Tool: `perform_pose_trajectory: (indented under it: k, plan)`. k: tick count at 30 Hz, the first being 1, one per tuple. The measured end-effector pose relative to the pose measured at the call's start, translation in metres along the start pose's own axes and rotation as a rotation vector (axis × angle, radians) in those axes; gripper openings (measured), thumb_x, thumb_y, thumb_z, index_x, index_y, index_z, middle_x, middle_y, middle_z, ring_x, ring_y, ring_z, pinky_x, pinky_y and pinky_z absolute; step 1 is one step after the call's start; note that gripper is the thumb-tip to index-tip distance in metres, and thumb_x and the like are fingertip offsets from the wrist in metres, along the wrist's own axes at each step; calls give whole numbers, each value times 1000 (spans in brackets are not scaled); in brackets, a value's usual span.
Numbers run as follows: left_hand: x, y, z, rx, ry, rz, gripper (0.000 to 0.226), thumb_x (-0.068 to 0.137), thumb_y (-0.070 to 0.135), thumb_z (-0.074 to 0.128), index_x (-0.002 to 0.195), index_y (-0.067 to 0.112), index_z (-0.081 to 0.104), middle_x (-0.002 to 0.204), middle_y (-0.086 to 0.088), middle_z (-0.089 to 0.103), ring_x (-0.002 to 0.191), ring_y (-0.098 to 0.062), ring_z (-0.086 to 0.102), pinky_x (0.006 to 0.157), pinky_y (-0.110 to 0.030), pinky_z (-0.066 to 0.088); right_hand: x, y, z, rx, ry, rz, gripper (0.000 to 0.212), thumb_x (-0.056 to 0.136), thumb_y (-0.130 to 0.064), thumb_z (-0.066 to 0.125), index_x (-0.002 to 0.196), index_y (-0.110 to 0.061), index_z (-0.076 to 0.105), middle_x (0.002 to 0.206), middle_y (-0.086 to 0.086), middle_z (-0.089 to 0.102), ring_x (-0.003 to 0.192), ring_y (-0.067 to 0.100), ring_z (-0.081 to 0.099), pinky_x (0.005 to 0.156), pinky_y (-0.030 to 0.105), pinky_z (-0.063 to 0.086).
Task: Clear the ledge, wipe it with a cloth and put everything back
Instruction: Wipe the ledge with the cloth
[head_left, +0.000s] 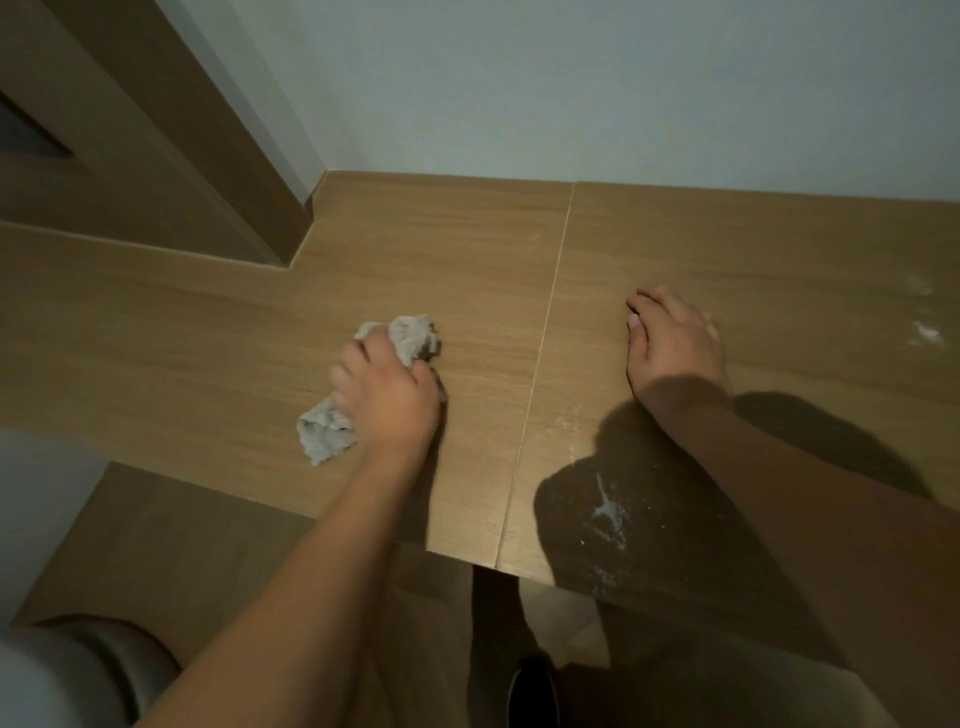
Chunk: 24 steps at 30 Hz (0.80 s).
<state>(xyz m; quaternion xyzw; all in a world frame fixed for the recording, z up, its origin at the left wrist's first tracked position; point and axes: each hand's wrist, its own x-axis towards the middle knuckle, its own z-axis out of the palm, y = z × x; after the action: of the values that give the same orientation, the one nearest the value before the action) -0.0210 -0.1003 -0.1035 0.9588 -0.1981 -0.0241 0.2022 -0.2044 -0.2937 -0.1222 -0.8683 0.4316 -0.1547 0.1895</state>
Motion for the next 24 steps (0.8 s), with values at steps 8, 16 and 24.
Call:
perform_pose_trajectory:
  k: [8, 16, 24]
  plan:
    - [-102, 87, 13, -233, -327, 288, 49, 98, 26, 52, 145, 22, 39, 137, 0, 39, 124, -14, 33, 111, -37, 30, 4, 21, -24, 113, 51, 146, 40, 105, -23, 38, 139, -7, 53, 147, 11, 49, 136, 29, 42, 116, 43, 30]
    - [41, 33, -11, -127, -39, 2, 60, 94, 36, 52, 147, 9, 40, 144, -21, 41, 131, -39, 36, 109, -48, 29, 5, 41, -18, -115, 80, 47, 39, 102, -21, 44, 135, -3, 56, 142, 17, 52, 131, 34, 45, 115, 46, 26]
    - [-49, 109, 48, -105, -182, 302, 61, 81, 39, 39, 134, 12, 52, 122, -15, 53, 109, -34, 46, 89, -44, 35, 7, 47, -13, -141, 126, 6, 41, 100, -27, 38, 126, -4, 60, 130, 17, 58, 125, 34, 51, 111, 50, 35]
